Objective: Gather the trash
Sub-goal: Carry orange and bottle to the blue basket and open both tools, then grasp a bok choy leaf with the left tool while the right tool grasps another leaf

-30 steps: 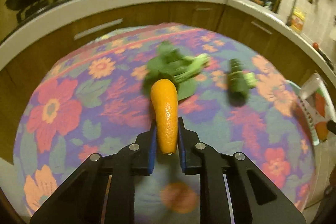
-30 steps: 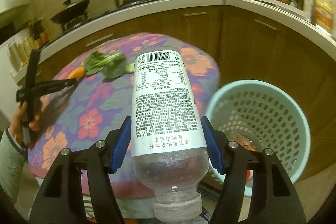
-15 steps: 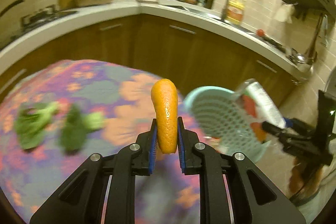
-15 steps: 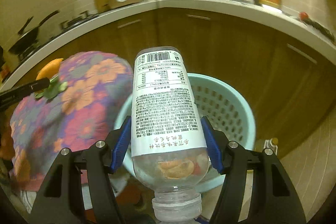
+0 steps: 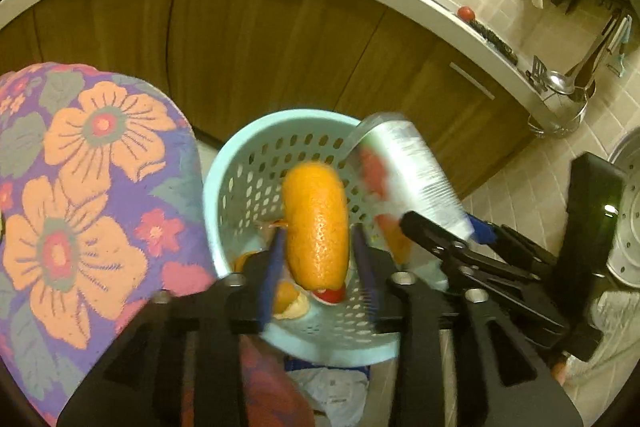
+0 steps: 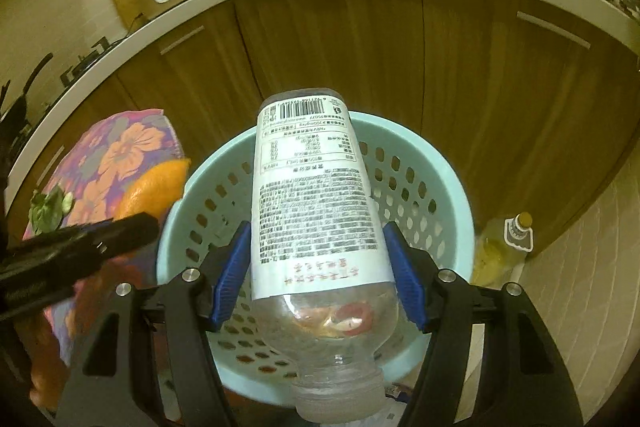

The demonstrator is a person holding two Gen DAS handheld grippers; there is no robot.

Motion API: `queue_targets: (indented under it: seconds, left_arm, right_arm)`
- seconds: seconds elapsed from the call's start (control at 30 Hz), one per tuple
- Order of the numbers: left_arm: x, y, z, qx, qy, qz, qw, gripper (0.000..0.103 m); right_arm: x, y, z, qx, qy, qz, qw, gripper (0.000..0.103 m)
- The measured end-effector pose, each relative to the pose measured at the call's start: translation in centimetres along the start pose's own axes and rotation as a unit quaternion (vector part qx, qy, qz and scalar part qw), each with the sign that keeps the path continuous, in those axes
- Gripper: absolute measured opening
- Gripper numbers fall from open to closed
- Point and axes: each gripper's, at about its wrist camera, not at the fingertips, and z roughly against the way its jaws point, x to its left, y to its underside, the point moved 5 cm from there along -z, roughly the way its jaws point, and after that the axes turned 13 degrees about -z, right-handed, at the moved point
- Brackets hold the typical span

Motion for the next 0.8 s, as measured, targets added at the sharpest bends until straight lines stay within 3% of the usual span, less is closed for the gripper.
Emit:
queue_targets:
  seconds: [0.07,0.17,0.4,0.6,0.8]
  left_arm:
    - [-0.1,0.0,0.5,-0.009,0.007,-0.003,0.9999,0.049]
    - [0.2,-0.2,1.5,-0.012,0.002,-0.007,0.9999,0.049]
    - [1.2,0.0,5.1,-0.037,-0.024,-0.022,0.9988,0.050]
    - [3.5,0.3,9.5,-0.071,-0.050,-0.013,0.9961,0.050]
    - [7.0,1.4,14.3,-0.108,-0.106,0.010,0.9884,0.058]
  right_arm:
    - [0.1,0.1,-0.9,0.009,-0.004,0.012,1.000,0.068]
    - [0.0,0.3,-1.4,0.021,-0.003,0.014,1.000,0.068]
    - [2.3,0.4,1.0,0.001,-0.021,0.038,0.999,0.068]
    - [8.2,0.3,4.7,-0.029,-0.063,0.085,0.994,0.068]
    - [15.7,1.9,5.9,-0.034,-0.107,0.162,0.980,0.068]
